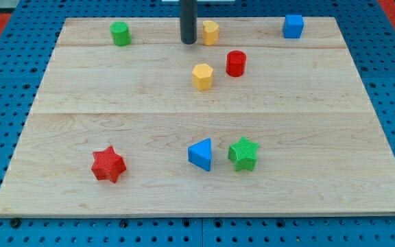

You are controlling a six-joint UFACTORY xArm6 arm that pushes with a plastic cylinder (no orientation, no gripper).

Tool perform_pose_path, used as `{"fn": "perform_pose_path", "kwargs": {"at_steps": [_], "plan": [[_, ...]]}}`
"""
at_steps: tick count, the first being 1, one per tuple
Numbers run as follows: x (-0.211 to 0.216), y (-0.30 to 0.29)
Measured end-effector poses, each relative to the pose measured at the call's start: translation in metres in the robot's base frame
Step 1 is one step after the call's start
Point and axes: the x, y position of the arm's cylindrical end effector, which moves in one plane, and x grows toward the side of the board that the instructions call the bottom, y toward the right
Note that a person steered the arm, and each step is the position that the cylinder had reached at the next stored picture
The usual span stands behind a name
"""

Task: Slide the green circle and red star vertical to each other

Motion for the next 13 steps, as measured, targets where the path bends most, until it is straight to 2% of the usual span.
{"fn": "perform_pose_path", "kwargs": {"at_steps": [1,2,3,4,5,6,7,9,10,11,13], "plan": [[0.000,-0.098],[-0.017,-0.132],[-0.006,-0.132],[0.031,-0.122],[0.039,-0.097],[0.039,-0.101],[0.041,-0.114],[0.047,-0.177],[0.093,-0.179],[0.150,-0.136],[0.194,0.003]]}}
